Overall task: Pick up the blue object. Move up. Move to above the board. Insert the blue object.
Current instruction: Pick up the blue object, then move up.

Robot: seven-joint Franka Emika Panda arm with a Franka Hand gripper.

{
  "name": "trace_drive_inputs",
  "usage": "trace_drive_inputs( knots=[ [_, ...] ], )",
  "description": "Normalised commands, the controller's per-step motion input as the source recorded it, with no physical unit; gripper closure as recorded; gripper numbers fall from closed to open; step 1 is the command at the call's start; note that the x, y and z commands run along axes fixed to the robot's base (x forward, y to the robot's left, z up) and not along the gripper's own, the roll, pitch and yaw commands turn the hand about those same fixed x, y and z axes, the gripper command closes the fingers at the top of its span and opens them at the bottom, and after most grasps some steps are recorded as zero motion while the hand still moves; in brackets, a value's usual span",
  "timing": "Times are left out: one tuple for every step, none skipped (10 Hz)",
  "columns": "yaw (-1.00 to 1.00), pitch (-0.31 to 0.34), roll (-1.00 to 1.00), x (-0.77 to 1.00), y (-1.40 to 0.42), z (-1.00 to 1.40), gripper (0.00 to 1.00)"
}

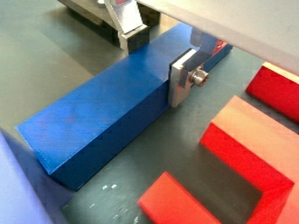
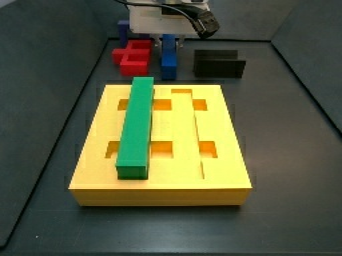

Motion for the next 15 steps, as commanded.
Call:
trace_drive_inputs(
  knots=[
    [0.0, 0.0, 0.0, 0.0, 0.0, 0.0, 1.0],
    [0.0, 0.0, 0.0, 0.0, 0.0, 0.0, 1.0],
    [0.0, 0.0, 0.0, 0.0, 0.0, 0.0, 1.0],
    [0.0, 0.0, 0.0, 0.0, 0.0, 0.0, 1.0],
    [0.0, 0.0, 0.0, 0.0, 0.0, 0.0, 1.0],
    [0.0, 0.0, 0.0, 0.0, 0.0, 0.0, 1.0],
    [0.0, 0.0, 0.0, 0.0, 0.0, 0.0, 1.0],
    [0.0, 0.0, 0.0, 0.0, 0.0, 0.0, 1.0],
    [0.0, 0.0, 0.0, 0.0, 0.0, 0.0, 1.0],
    [0.0, 0.0, 0.0, 0.0, 0.0, 0.0, 1.0],
    [0.0, 0.0, 0.0, 0.0, 0.0, 0.0, 1.0],
    [0.0, 0.0, 0.0, 0.0, 0.0, 0.0, 1.0],
    [0.0, 0.0, 0.0, 0.0, 0.0, 0.0, 1.0],
    [0.0, 0.0, 0.0, 0.0, 0.0, 0.83, 1.0],
    [-0.02, -0.011, -0.01, 0.03, -0.06, 0.83, 1.0]
  ],
)
